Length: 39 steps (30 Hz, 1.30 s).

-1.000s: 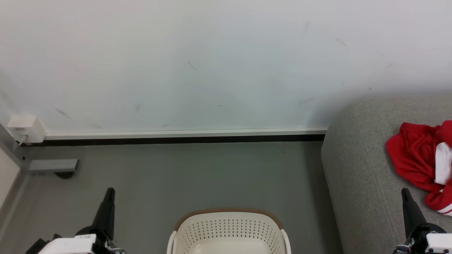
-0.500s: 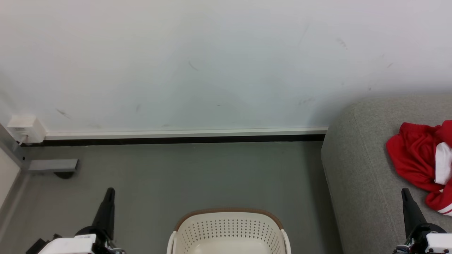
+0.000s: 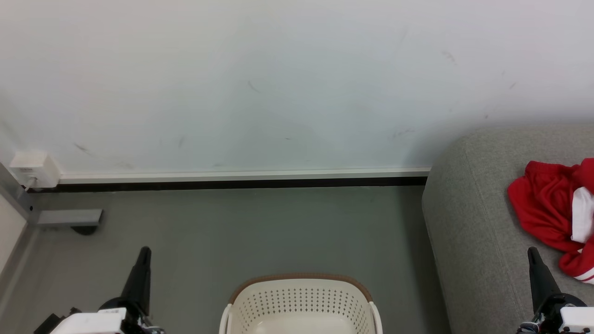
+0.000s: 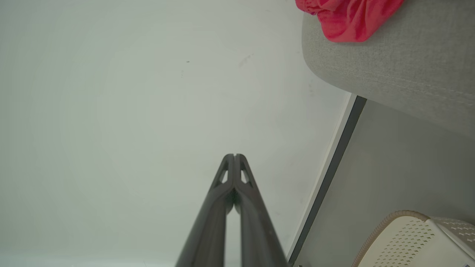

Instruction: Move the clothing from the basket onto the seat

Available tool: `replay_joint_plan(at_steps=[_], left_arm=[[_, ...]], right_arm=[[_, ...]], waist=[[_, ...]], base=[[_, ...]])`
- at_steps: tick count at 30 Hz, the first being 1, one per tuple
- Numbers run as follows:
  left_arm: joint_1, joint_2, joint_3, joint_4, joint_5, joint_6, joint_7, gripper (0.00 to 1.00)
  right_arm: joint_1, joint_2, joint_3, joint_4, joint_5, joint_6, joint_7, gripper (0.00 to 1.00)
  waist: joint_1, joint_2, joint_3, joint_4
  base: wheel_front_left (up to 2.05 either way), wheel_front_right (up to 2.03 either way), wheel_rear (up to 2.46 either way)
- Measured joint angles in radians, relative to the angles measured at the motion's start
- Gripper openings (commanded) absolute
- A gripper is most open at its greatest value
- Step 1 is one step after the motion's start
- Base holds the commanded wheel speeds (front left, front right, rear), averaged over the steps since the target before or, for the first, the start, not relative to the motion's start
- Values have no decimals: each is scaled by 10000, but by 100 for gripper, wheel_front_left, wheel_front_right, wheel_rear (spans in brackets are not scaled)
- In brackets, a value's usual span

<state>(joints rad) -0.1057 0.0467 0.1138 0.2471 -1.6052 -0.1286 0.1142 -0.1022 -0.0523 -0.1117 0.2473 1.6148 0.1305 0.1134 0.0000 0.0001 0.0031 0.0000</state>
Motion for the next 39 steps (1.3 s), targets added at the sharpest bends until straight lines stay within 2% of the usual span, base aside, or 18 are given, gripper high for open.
replay_joint_plan(at_steps=[39], left_arm=[[0,0,2,0,0,0,0,0]], right_arm=[[-1,13,-13,0,0,-2,2,0]], waist=[[0,0,0,0]], base=[[0,0,0]])
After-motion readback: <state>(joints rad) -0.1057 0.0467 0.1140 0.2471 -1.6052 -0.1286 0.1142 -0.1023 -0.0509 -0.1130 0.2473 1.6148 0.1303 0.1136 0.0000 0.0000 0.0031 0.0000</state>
